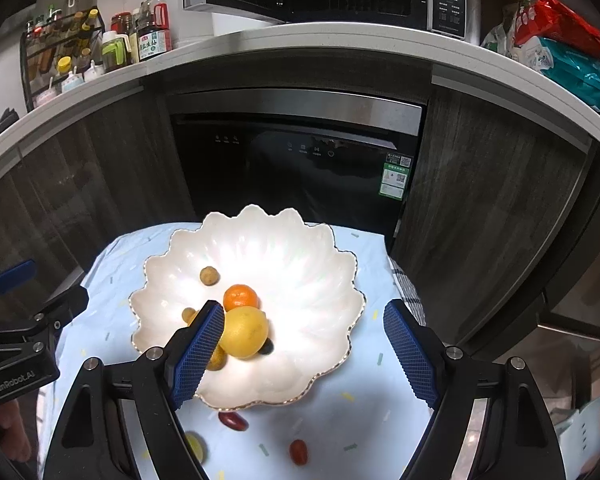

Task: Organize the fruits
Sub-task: 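Withdraw both tools from the bowl toward the green fruit and red dates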

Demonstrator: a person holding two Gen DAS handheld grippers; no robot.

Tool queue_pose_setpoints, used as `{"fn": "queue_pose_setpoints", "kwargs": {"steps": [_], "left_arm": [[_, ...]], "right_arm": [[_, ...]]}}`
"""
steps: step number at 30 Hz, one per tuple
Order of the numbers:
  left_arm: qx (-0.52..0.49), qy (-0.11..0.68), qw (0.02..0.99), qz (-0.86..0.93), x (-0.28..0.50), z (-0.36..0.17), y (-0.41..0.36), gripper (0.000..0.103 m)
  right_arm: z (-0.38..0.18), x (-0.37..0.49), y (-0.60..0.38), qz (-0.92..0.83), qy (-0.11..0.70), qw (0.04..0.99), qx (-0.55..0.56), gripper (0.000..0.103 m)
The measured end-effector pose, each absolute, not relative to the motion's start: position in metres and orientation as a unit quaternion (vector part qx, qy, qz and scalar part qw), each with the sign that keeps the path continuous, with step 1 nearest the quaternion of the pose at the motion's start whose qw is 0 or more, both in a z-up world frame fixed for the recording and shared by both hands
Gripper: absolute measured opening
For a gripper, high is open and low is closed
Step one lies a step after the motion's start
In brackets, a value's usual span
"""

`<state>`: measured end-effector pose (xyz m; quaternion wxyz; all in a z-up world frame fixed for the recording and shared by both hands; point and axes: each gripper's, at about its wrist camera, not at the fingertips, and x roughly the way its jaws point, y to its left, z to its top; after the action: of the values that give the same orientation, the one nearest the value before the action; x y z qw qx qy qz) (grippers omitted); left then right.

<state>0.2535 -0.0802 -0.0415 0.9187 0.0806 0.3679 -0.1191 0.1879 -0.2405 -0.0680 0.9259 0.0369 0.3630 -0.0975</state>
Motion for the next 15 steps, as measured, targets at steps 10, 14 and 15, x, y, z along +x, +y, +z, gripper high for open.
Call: {"fn": "queue_pose_setpoints", "kwargs": {"steps": [10,14,15], "left_arm": [[0.078,0.364,0.920,-0.120,0.235,-0.037,-0.078,0.092],[0.077,0.363,0.921,-0.121,0.228,-0.037,-0.077,0.092],[0.077,0.363,0.921,-0.121,0.226,-0.037,-0.077,0.092]], "right_arm": [[-0.065,0.169,-0.237,-0.095,0.351,0.931,0.037,0.083],[-0.066,0.162,-0.235,-0.092,0.349,0.932,0.037,0.083],[-0.066,0.161,-0.235,-0.092,0.349,0.932,0.037,0.083]]}}
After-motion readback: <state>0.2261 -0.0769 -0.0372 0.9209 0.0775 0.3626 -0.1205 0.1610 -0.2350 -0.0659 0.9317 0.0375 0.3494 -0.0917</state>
